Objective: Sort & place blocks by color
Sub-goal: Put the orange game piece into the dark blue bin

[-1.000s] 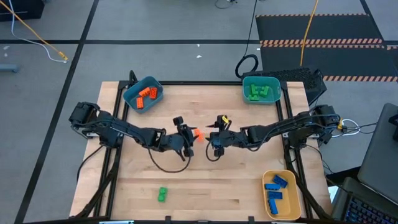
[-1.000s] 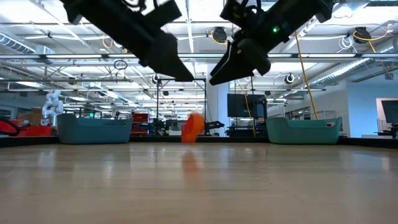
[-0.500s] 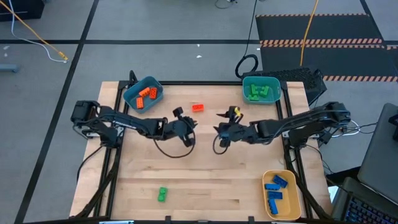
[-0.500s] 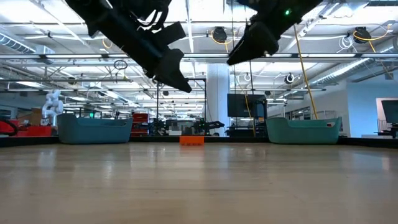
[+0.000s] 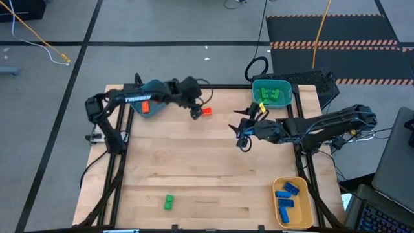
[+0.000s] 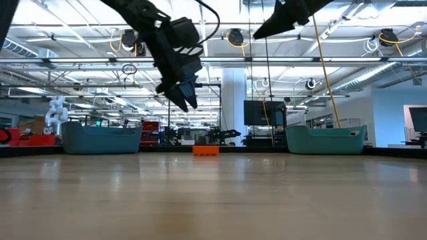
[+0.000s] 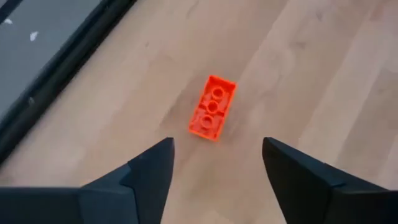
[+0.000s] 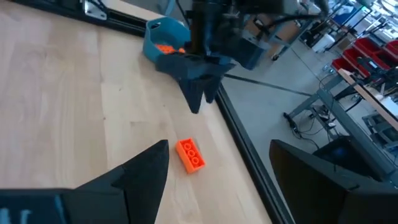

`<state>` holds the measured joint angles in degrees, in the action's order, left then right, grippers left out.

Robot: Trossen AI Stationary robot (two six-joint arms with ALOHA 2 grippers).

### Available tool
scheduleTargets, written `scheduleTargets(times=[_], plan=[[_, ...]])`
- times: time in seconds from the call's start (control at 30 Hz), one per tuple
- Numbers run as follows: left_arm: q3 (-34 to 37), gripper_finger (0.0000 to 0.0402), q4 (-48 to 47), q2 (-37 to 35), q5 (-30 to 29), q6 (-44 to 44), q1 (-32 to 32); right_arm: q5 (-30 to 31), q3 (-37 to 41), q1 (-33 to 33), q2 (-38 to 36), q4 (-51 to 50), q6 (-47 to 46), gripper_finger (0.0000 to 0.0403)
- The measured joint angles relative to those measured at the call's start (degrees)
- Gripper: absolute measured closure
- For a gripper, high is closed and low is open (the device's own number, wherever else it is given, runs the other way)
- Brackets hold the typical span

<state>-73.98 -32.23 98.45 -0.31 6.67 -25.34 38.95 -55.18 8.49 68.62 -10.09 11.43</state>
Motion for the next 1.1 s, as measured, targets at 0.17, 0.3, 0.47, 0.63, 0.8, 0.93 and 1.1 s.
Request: scheduleTargets(times=[0.17,0.3,0.47,0.63,0.8,0.93,1.1], plan=[[-12.3,0.0145,-6.6,8.0,0.4,-5.1,-1.0,0.0,2.1,0.0,-1.4,0.1,1.3,0.0133],[-21.7,0.0150,-15.3,16.3,0.6,-8.1,-0.5,0.0,3.9,-0.2,-3.4,0.2,1.5,0.0133],[-28.2,0.0158,-23.5,24.1,0.5,-8.6,-1.0,0.2,5.9,-0.2,-7.5,-0.2,0.6,0.0133],[-28.7,0.0168,-22.9,27.0,0.4,-11.3,-0.8,0.1,7.9,-0.2,-11.7,0.0,-1.1,0.0133],[-28.2,0.0172,-20.4,27.0,2.1,-11.6,-0.7,0.0,9.8,-0.1,-15.4,1.1,-1.8,0.0133],[-27.2,0.0172,-20.9,27.0,3.8,-11.7,-0.5,0.0,10.6,-0.1,-17.4,1.8,-2.0,0.0133],[-26.8,0.0172,-20.1,27.0,0.3,-12.4,-0.6,0.0,11.3,-0.1,-19.0,2.0,-2.0,0.0133]])
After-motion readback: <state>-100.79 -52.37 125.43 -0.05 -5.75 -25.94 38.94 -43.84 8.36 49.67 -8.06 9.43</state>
